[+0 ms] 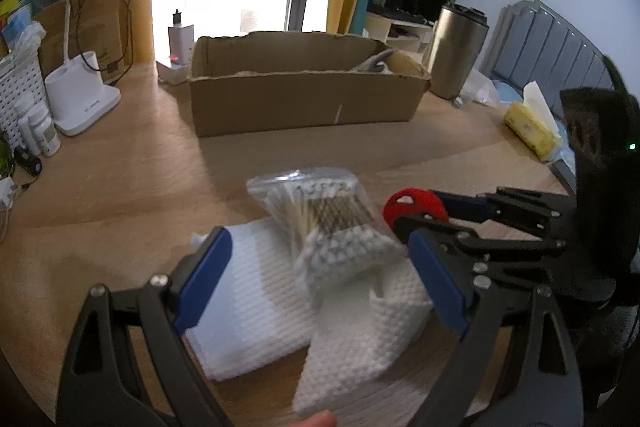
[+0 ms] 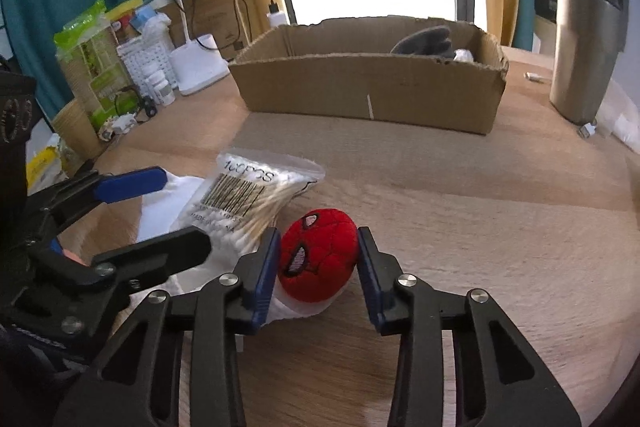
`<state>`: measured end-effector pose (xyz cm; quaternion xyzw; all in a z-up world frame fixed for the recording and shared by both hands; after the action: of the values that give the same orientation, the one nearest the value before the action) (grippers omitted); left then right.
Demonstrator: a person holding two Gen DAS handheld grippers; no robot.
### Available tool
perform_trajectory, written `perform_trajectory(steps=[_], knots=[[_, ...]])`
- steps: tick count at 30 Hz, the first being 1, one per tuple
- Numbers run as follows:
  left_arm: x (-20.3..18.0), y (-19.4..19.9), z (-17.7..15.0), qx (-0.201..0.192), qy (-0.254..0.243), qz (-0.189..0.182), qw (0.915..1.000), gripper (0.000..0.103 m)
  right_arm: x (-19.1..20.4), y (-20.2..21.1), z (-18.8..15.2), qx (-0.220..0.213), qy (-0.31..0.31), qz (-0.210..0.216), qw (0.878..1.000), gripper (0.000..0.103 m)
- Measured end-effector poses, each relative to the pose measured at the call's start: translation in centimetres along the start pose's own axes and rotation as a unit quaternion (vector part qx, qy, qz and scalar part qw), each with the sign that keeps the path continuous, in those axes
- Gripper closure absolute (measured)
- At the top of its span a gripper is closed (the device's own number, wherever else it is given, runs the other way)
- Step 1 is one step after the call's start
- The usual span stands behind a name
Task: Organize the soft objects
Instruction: 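Grasp the cotton swab bag with the left tool while the right tool grasps the red plush ball, then carry swab bag and red ball over the box and lower them inside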
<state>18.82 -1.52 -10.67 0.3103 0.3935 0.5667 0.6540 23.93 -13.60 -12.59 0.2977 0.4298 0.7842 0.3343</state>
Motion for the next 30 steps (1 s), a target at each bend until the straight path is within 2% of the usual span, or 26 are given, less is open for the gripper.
perform_trajectory(steps=[6,13,24,25,27,28,30], knots=[[-0.6,-1.0,0.9,0.008,-0.008,0.006,0.9999,0.012,-1.2,1.4,-0.2,-0.02,-0.012,0.006,1.0,0.063],[-0.5,-2.6,1.9,0.03,0.012,0.019,0.9993,0.012,-3.1,2.2,-0.7,-0.036,-0.03,0.017,0.999,0.063],[-0.4,-4.9,3.2,0.071,0.027,0.012,0.997,0.013,-6.1,3.1,-0.7,-0.052,-0.059,0.016,0.997,0.063],[-0.5,-5.0,3.2,0.073,0.027,0.009,0.9969,0.014,-6.3,3.1,-0.7,-0.053,-0.062,0.018,0.997,0.063],[-0.7,-5.1,3.3,0.076,0.023,0.006,0.9969,0.027,-6.4,3.1,-0.7,-0.054,-0.064,0.016,0.996,0.063],[-0.8,-5.1,3.3,0.078,0.02,0.005,0.9967,0.028,-6.4,3.1,-0.7,-0.054,-0.064,0.016,0.996,0.063],[-1.1,-5.0,3.3,0.079,0.012,-0.001,0.9968,0.037,-6.5,3.1,-0.7,-0.054,-0.064,0.016,0.996,0.063]])
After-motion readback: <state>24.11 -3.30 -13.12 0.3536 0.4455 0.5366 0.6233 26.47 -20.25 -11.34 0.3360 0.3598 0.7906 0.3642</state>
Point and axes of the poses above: each gripper's, at about its wrist camera, not at the fingertips, and y roughly against the way its jaws point, x to its left, z to its top, the point moved 1 cm from there along -y, roughly the way its jaws point, and after that the axes turned 15 degrees about x, right-handed, at the moved point
